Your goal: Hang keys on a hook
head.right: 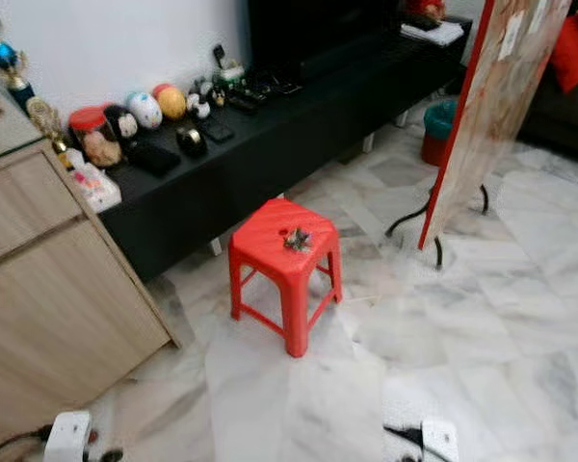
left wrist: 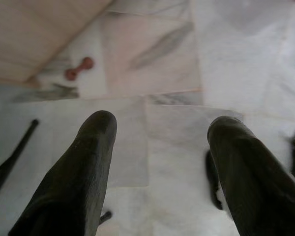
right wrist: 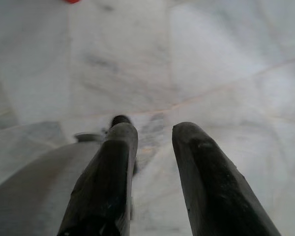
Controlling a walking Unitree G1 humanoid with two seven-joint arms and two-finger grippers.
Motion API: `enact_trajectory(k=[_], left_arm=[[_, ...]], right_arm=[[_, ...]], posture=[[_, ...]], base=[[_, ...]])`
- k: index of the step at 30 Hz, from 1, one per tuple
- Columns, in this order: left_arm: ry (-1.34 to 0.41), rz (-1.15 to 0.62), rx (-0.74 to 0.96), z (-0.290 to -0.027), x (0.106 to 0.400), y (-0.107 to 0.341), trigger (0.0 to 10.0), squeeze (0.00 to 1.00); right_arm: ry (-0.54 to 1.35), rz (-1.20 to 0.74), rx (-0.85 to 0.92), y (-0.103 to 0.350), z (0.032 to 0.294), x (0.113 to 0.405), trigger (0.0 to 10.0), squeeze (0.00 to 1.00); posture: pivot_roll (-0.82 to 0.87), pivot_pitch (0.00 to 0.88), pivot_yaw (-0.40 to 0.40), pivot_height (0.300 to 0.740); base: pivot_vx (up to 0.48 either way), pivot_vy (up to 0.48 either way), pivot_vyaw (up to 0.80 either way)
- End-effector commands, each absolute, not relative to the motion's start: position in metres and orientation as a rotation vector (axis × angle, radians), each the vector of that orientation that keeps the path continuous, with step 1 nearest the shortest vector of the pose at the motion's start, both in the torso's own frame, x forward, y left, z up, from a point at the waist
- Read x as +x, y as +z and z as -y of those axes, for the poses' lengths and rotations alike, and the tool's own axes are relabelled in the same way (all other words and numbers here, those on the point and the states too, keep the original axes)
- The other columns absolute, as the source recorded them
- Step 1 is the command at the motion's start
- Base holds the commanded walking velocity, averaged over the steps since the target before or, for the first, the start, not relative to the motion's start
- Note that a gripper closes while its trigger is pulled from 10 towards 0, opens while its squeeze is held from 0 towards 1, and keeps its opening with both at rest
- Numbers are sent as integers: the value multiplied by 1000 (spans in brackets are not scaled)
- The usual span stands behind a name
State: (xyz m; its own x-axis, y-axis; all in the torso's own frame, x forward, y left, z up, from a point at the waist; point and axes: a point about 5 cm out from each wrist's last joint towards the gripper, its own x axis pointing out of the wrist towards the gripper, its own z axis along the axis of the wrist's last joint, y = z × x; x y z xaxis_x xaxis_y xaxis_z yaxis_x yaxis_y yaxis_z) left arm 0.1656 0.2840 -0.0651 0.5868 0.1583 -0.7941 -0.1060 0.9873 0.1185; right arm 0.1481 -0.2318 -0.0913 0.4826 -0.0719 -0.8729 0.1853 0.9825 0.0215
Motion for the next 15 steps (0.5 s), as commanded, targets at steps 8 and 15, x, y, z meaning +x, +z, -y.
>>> enact_trajectory(k=[8,15], left_arm=[[222,-965,40,-287,157,-69,10000,0],[200,-987,-8,-267,151,-79,10000,0]], right_arm=[[-170,-1081,99,-93,233,144,10000,0],[-195,-1098,60,-91,249,136,10000,0]], posture=[[-8,0,61,740],[-41,0,-18,740]], base=[[60,0,0],[34,0,0]])
